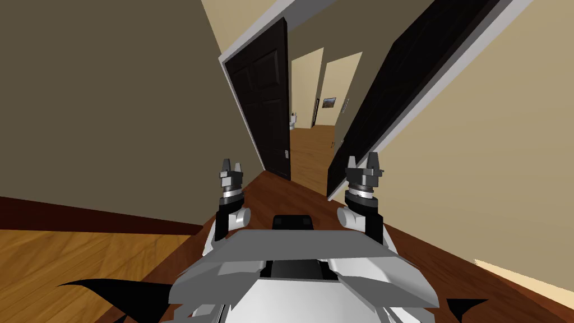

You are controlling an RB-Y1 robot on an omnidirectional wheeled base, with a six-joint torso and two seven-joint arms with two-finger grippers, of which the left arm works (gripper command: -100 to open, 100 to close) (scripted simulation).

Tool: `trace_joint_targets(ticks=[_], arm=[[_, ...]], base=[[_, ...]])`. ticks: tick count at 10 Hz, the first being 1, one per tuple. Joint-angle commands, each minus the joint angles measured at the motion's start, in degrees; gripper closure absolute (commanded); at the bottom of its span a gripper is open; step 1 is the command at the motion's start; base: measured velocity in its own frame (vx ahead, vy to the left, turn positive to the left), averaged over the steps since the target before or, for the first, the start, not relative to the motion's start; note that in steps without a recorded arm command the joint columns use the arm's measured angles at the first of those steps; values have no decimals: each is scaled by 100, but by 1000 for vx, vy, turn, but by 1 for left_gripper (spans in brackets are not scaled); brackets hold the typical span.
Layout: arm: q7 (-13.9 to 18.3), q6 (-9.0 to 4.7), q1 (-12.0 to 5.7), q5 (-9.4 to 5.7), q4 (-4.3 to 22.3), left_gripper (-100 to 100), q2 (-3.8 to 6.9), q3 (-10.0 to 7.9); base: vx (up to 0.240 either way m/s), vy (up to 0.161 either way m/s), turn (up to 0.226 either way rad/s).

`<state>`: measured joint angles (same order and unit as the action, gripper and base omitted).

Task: Push the door open

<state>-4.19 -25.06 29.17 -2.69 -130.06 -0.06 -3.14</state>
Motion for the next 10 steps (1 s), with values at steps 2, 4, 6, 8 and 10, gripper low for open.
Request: trace_joint_targets(ticks=[2,4,6,8,10], arm=[[19,-55,-71,7,245,-100,69,54],[35,-103,-133,14,456,-100,120,100],[56,-166,-214,22,732,-100,179,161],[72,-216,-278,29,953,-100,219,210],[90,-268,-346,36,1184,-100,260,260]], base=[[50,58,-61],[100,-18,-38],[93,3,-51],[107,37,-57],[83,35,-50]])
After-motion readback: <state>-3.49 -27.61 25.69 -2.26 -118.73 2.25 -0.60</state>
